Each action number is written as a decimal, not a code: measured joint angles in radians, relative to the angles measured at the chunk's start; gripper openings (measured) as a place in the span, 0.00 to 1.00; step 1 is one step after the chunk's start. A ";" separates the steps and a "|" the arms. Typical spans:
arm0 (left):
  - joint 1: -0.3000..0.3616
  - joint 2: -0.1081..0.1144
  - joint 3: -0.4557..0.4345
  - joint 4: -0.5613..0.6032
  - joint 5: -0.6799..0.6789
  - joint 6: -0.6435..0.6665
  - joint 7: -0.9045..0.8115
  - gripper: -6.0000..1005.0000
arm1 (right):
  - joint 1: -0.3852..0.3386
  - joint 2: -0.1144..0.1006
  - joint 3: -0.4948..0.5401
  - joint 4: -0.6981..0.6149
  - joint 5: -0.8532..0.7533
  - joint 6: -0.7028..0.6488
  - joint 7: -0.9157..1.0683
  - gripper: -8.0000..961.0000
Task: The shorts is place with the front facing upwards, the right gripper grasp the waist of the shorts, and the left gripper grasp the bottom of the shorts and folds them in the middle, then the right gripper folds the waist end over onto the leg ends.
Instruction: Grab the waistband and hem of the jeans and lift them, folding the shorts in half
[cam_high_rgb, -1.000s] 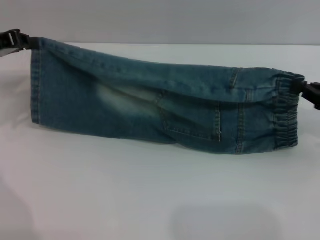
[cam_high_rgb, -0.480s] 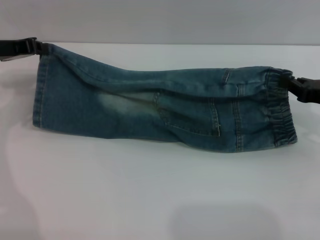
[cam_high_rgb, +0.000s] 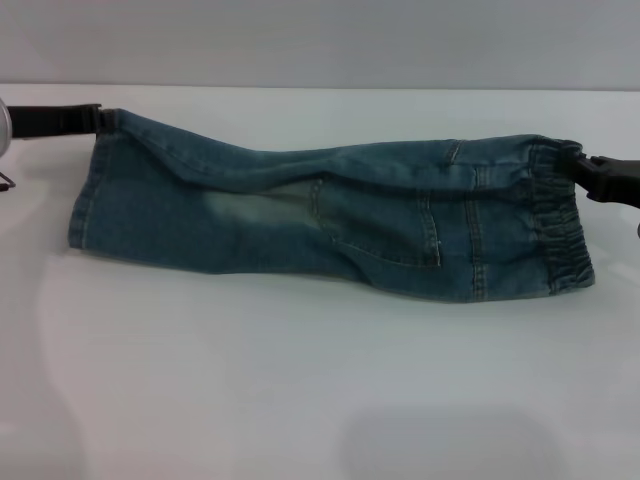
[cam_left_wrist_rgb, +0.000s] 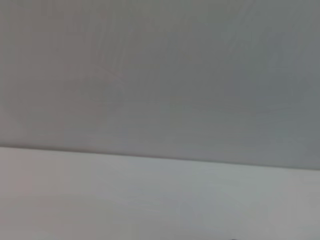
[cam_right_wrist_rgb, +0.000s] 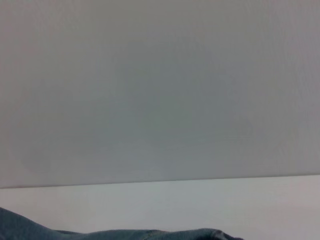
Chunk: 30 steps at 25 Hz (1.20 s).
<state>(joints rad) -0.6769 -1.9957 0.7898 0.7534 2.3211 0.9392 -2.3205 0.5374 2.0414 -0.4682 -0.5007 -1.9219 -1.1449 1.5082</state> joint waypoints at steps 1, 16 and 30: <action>0.000 -0.002 0.006 -0.004 0.004 -0.012 0.002 0.12 | 0.002 0.000 0.000 0.002 0.000 0.002 0.000 0.03; 0.019 -0.048 0.039 -0.004 0.046 -0.167 0.035 0.15 | 0.008 0.001 -0.001 -0.001 0.000 0.037 0.025 0.25; 0.045 -0.059 0.037 0.078 -0.162 -0.084 0.186 0.77 | -0.070 0.007 0.012 -0.188 0.000 -0.131 0.153 0.60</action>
<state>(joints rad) -0.6318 -2.0545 0.8271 0.8316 2.1588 0.8551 -2.1341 0.4669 2.0482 -0.4565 -0.6888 -1.9219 -1.2757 1.6616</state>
